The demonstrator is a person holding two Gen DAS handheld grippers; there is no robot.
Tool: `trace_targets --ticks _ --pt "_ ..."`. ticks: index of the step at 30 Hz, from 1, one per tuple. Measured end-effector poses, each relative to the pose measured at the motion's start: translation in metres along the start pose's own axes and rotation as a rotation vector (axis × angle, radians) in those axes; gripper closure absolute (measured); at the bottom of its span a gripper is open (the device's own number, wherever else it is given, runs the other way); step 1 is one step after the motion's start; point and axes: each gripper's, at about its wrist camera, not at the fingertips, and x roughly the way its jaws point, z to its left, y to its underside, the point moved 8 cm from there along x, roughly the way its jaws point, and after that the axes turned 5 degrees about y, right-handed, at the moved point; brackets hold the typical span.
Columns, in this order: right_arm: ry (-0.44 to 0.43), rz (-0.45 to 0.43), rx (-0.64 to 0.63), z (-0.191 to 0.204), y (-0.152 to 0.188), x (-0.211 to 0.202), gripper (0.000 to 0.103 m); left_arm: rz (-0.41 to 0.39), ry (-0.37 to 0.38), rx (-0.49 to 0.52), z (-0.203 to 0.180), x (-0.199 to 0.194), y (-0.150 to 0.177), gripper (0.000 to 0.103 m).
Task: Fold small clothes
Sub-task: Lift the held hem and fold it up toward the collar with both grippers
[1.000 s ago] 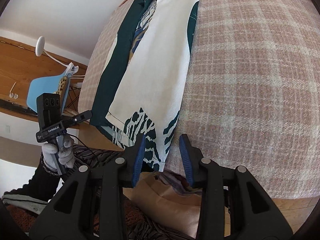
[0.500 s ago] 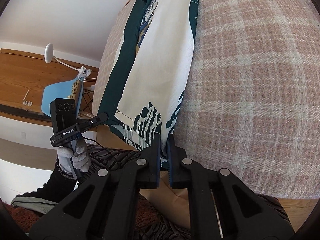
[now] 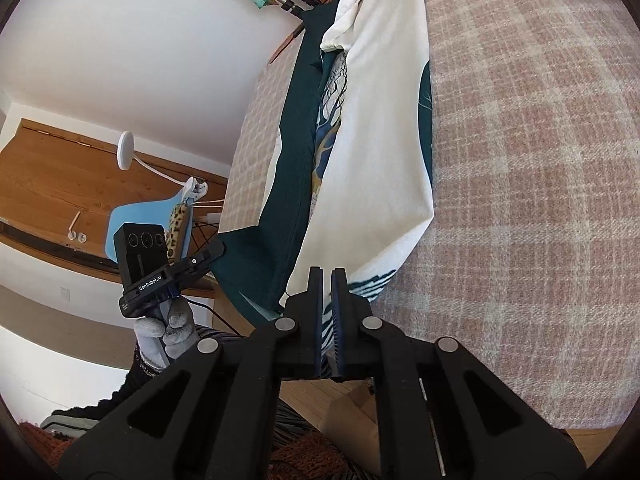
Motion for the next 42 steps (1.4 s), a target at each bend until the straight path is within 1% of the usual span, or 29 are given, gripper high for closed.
trace_targets --ticks 2,3,5,7,9,10,13,15,17,19,20,21,22,23,25,26,28,29,33,35,38,40,42 --pt "0.023 0.004 -0.003 0.000 -0.007 0.001 0.097 0.005 0.002 0.014 -0.005 0.001 -0.004 0.100" --pt "0.052 0.012 -0.011 -0.002 -0.008 0.001 0.097 0.010 0.001 0.025 -0.007 0.001 -0.004 0.100" --pt "0.168 0.041 -0.047 -0.008 -0.004 0.003 0.097 0.027 -0.002 0.044 -0.009 0.001 0.002 0.100" --pt "0.232 0.092 -0.038 -0.018 0.007 0.006 0.088 0.040 -0.004 0.038 -0.006 0.002 0.010 0.100" --pt "0.232 0.110 -0.006 -0.028 0.019 0.009 0.051 0.055 -0.004 0.008 0.003 0.004 0.022 0.100" --pt "0.230 0.109 0.006 -0.032 0.024 0.011 0.046 0.064 -0.010 -0.004 0.009 0.005 0.029 0.100" --pt "0.191 0.081 0.018 -0.033 0.032 0.010 0.045 0.097 -0.038 -0.033 0.023 0.007 0.049 0.100" --pt "0.148 0.089 0.038 -0.031 0.038 0.010 0.045 0.119 -0.054 -0.041 0.030 0.007 0.061 0.100" --pt "0.120 0.108 0.029 -0.029 0.049 0.013 0.045 0.134 -0.072 -0.035 0.035 0.007 0.068 0.100" --pt "0.119 0.108 0.001 -0.025 0.054 0.014 0.046 0.138 -0.075 -0.038 0.037 0.006 0.070 0.100" --pt "0.118 0.107 -0.004 -0.022 0.053 0.016 0.058 0.136 -0.075 -0.039 0.038 0.006 0.070 0.100" --pt "0.098 0.136 0.002 -0.021 0.056 0.020 0.086 0.133 -0.074 -0.039 0.037 0.006 0.070 0.100" --pt "0.085 0.164 0.013 -0.021 0.060 0.027 0.096 0.128 -0.072 -0.040 0.037 0.005 0.069 0.100" --pt "0.087 0.176 0.017 -0.021 0.062 0.031 0.097 0.121 -0.068 -0.040 0.036 0.004 0.067 0.100" --pt "0.095 0.170 -0.013 -0.016 0.063 0.034 0.098 0.101 -0.064 -0.047 0.035 0.000 0.062 0.100" --pt "0.085 0.164 -0.012 -0.013 0.062 0.033 0.099 0.090 -0.061 -0.050 0.035 -0.002 0.059 0.100" --pt "0.038 0.140 0.008 -0.010 0.055 0.024 0.099 0.069 -0.061 -0.049 0.033 -0.005 0.053 0.100" --pt "0.030 0.123 0.007 -0.009 0.052 0.019 0.099 0.062 -0.058 -0.045 0.032 -0.007 0.050 0.100" --pt "0.001 0.051 0.026 -0.003 0.033 0.003 0.099 0.033 -0.050 -0.026 0.023 -0.009 0.035 0.100" --pt "-0.010 0.026 0.046 -0.004 0.023 -0.003 0.099 0.026 -0.033 -0.033 0.020 -0.009 0.027 0.100" --pt "0.001 -0.023 0.055 -0.007 0.002 -0.011 0.099 0.002 -0.033 -0.019 0.015 -0.007 0.009 0.100" --pt "-0.012 -0.052 0.076 -0.009 -0.014 -0.015 0.099 -0.014 -0.029 -0.013 0.011 -0.005 -0.005 0.100" --pt "0.004 -0.079 0.075 -0.010 -0.029 -0.018 0.099 -0.027 -0.036 0.009 0.008 -0.003 -0.019 0.100"
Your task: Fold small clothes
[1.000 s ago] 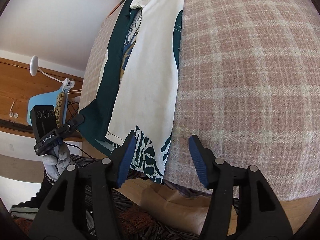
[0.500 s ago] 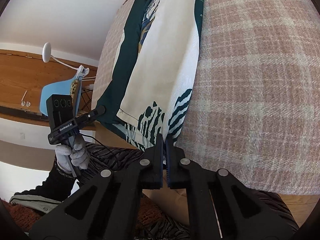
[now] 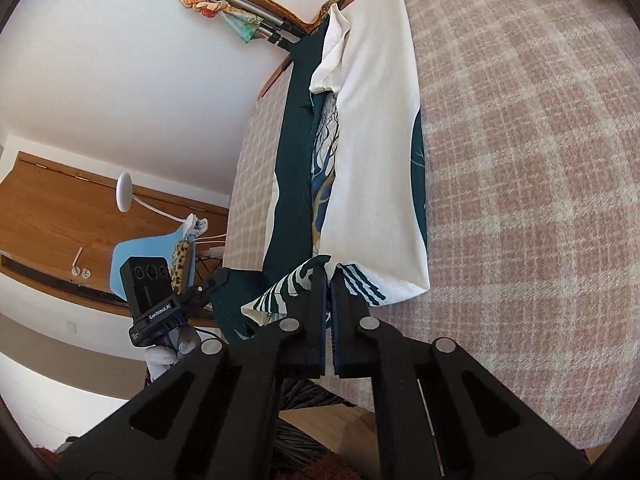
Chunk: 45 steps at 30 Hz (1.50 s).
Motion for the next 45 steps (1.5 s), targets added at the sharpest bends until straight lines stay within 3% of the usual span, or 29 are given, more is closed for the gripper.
trace_targets --ticks 11,19,22,23,25,27,29,38,41,44,45 --pt "0.097 -0.045 0.070 -0.020 -0.078 0.034 0.099 -0.054 -0.102 -0.003 0.025 0.038 -0.076 0.100" --pt "0.149 -0.014 0.050 -0.023 -0.104 0.062 0.099 -0.044 -0.133 -0.010 0.042 0.058 -0.091 0.100" --pt "0.158 -0.004 0.044 -0.024 -0.109 0.063 0.098 -0.038 -0.161 0.038 0.039 0.056 -0.093 0.096" --pt "0.168 0.004 0.040 -0.024 -0.110 0.061 0.094 -0.039 -0.170 0.053 0.039 0.053 -0.093 0.094" --pt "0.188 -0.008 0.005 -0.021 -0.111 0.052 0.078 -0.044 -0.195 0.083 0.040 0.045 -0.092 0.078" --pt "0.242 -0.062 -0.055 -0.016 -0.114 0.039 0.052 -0.040 -0.229 0.102 0.046 0.042 -0.087 0.077" --pt "0.248 -0.082 -0.082 -0.012 -0.113 0.029 0.046 -0.009 -0.228 0.086 0.052 0.043 -0.078 0.077" --pt "0.336 0.026 -0.141 -0.018 -0.069 0.040 0.048 0.070 -0.210 0.039 0.062 0.055 -0.050 0.077" --pt "0.333 0.058 -0.166 -0.016 -0.060 0.047 0.063 0.072 -0.208 0.058 0.059 0.059 -0.051 0.080" --pt "0.357 0.068 -0.195 -0.015 -0.056 0.052 0.073 0.083 -0.205 0.084 0.057 0.063 -0.051 0.094" --pt "0.355 0.072 -0.199 -0.015 -0.054 0.053 0.084 0.078 -0.214 0.093 0.058 0.062 -0.052 0.095"
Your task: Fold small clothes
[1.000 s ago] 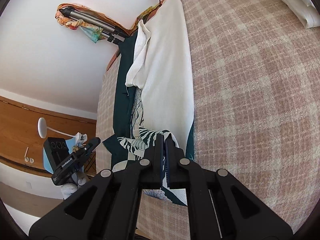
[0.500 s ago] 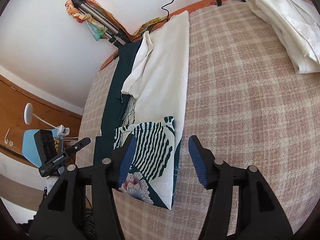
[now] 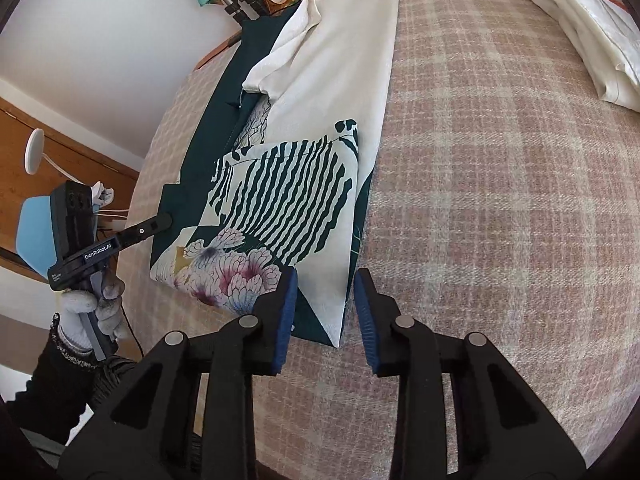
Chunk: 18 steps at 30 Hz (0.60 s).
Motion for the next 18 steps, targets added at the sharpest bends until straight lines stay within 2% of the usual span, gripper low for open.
trace_targets --ticks 2,6,13,18 --pt "0.020 0.005 -0.016 0.001 0.003 0.004 0.093 -0.006 -0.012 0.010 0.001 -0.001 0.000 0.098" --pt "0.051 -0.015 -0.059 0.003 0.006 0.000 0.098 -0.024 -0.028 0.022 0.000 -0.006 -0.002 0.098" --pt "0.035 -0.029 -0.063 0.007 0.005 -0.005 0.099 -0.031 -0.059 0.096 -0.012 -0.003 -0.004 0.098" --pt "0.042 0.007 -0.039 0.001 0.008 0.002 0.098 -0.027 -0.084 0.108 -0.010 -0.001 -0.005 0.098"
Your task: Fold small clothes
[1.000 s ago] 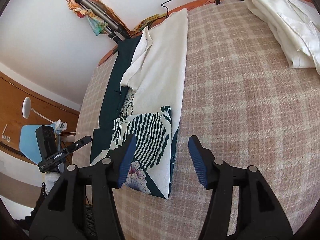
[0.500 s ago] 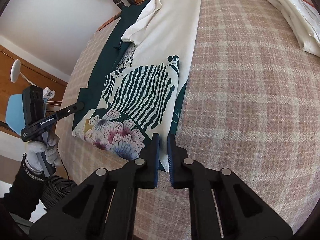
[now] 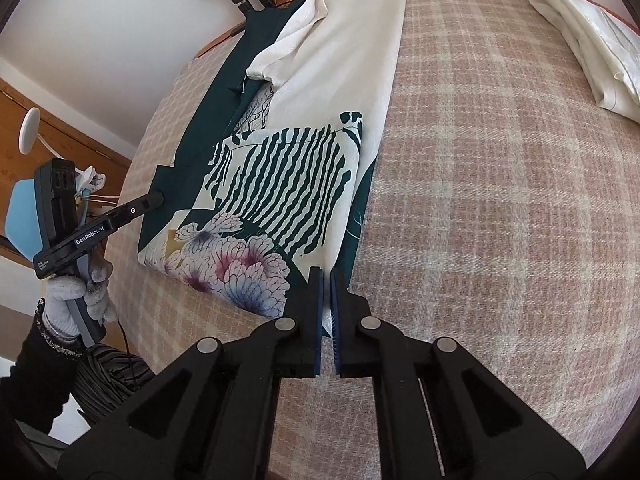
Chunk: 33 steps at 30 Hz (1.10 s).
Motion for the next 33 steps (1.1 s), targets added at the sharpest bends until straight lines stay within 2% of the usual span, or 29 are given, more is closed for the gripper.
trace_targets --ticks 4,7,11,13,14,16,18,20,21,24,27,28,31,33 --pt "0.018 -0.011 -0.044 0.005 0.003 0.000 0.098 -0.027 0.007 0.011 -0.002 -0.005 -0.003 0.098" --pt "0.063 -0.030 -0.081 0.009 0.004 -0.004 0.099 -0.053 0.011 0.017 -0.003 -0.007 -0.010 0.098" --pt "0.146 -0.024 -0.052 -0.008 0.005 -0.004 0.100 -0.035 -0.054 0.037 0.005 0.003 -0.010 0.098" --pt "0.184 -0.021 -0.041 -0.015 0.005 -0.006 0.100 -0.047 -0.111 0.058 0.008 0.000 -0.010 0.098" --pt "0.192 -0.041 -0.040 -0.014 0.003 -0.010 0.100 -0.061 -0.112 0.061 0.007 -0.005 -0.011 0.098" --pt "0.164 -0.110 -0.065 -0.003 -0.003 -0.024 0.100 -0.101 -0.096 0.077 -0.003 -0.019 -0.012 0.097" --pt "0.089 -0.168 -0.113 0.019 -0.009 -0.034 0.100 -0.133 -0.061 0.113 -0.021 -0.030 -0.012 0.097" --pt "0.069 -0.198 -0.171 0.040 -0.013 -0.033 0.099 -0.113 0.035 0.147 -0.046 -0.029 -0.005 0.097" --pt "0.083 -0.191 -0.187 0.045 -0.015 -0.027 0.096 -0.089 0.081 0.154 -0.057 -0.024 0.002 0.097" --pt "0.107 -0.124 -0.180 0.043 -0.014 -0.003 0.095 0.003 0.147 0.192 -0.080 -0.002 0.024 0.097" --pt "0.159 -0.055 -0.148 0.026 0.001 0.012 0.095 0.071 0.127 0.253 -0.091 0.020 0.042 0.097" --pt "0.153 -0.047 -0.135 0.021 0.007 0.012 0.095 0.084 0.118 0.262 -0.092 0.025 0.044 0.097" --pt "0.163 -0.031 -0.124 0.014 0.016 0.005 0.095 0.104 0.124 0.271 -0.090 0.030 0.041 0.097" --pt "0.156 -0.016 -0.106 0.011 0.019 0.002 0.095 0.087 0.108 0.266 -0.086 0.026 0.031 0.097"
